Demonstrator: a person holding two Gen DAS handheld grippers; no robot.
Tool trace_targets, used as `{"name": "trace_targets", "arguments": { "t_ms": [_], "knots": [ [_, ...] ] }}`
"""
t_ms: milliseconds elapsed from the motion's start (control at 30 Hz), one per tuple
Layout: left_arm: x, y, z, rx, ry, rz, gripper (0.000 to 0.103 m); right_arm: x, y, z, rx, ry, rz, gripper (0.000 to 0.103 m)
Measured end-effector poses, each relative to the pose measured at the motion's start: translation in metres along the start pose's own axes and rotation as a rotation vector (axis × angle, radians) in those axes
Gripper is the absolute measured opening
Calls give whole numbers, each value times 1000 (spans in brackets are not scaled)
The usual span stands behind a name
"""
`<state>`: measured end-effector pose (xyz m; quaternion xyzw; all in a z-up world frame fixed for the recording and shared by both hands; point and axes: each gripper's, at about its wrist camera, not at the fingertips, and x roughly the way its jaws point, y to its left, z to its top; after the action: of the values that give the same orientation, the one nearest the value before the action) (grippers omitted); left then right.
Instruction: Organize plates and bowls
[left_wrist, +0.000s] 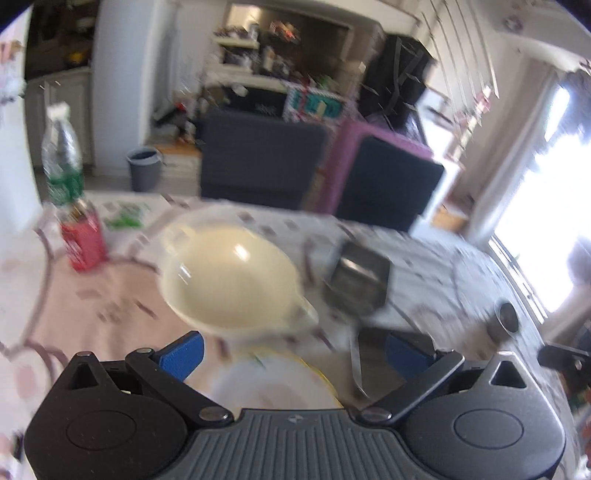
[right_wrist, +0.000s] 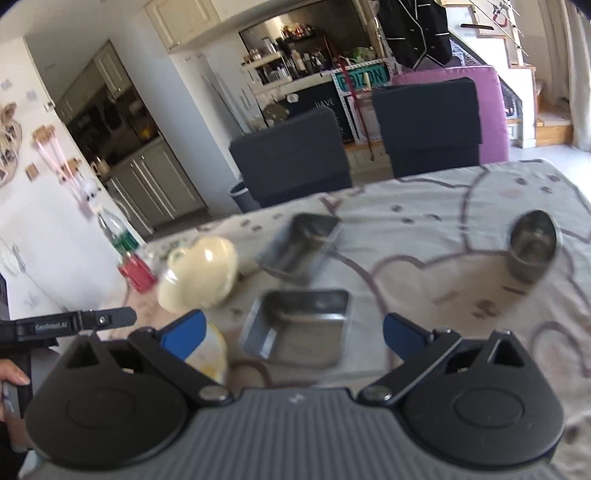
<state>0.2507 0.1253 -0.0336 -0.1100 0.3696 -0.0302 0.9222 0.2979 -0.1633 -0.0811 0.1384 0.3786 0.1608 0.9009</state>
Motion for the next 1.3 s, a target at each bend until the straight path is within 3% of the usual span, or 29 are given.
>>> {"name": "trace_targets", "arguments": {
  "t_ms": [167,367,467,800,1067,1167,1300],
  "knots": [
    [11,35,40,-25,-73,30,103,40,28,18,66,-17,59,103],
    [47,71,71,-59,-95,75,103,104,57,27,145,11,76,100],
    [71,90,76,-93,-104,95,102,131,63,27,194,22,122,85],
    [154,125,79,-102,-5,224,96,205,77,16,209,157,107,26],
    [191,136,79,-51,45,371,95,231,70,5,238,205,96,26],
    [195,143,78,-50,56,391,96,236,70,6,241,212,106,26],
    [194,148,76,-28,40,360,96,242,75,10,202,219,96,26]
  ]
}}
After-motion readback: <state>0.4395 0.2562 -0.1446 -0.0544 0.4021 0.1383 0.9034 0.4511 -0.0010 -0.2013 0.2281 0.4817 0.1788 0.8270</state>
